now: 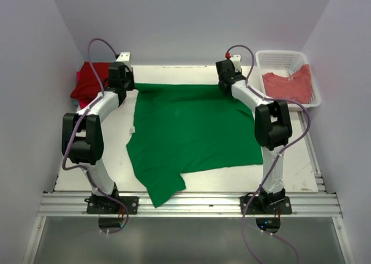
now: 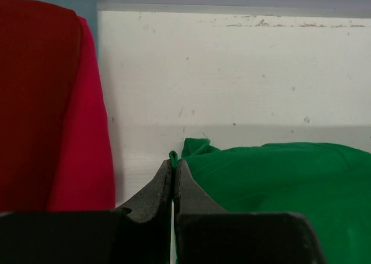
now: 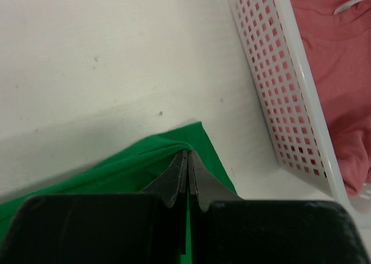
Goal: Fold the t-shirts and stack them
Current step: Flatten out the tshirt
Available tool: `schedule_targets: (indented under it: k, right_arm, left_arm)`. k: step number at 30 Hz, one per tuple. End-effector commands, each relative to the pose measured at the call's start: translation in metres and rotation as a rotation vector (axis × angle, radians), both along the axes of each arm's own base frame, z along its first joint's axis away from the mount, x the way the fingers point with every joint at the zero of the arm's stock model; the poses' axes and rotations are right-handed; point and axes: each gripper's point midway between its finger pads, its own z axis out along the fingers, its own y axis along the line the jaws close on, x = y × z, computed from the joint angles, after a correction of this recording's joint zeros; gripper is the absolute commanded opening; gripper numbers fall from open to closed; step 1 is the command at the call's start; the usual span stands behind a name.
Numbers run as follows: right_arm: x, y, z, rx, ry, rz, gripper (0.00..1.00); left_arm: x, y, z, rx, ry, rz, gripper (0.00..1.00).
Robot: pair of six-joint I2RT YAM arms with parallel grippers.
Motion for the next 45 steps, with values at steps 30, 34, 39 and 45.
schedule_targets:
  k: [30,34,39,45]
  right_arm:
    - [0.009,0.000,0.136,0.110,-0.470,0.046,0.94]
    - [-0.020,0.010,0.125,0.206,-0.393,0.101,0.17]
    - [-0.062,0.027,0.075,0.359,-0.226,0.150,0.00]
    - [-0.076,0.041,0.030,0.407,-0.103,0.185,0.00]
  left_arm:
    - [0.015,-0.008,0.115,-0.295,-0.333,0.091,0.84]
    - [-0.014,-0.022,0.069,-0.354,-0.157,0.094,0.59]
    - [-0.060,-0.047,0.000,-0.433,0.036,0.069,0.01]
    - [-0.075,-0.066,-0.042,-0.416,0.119,0.029,0.00]
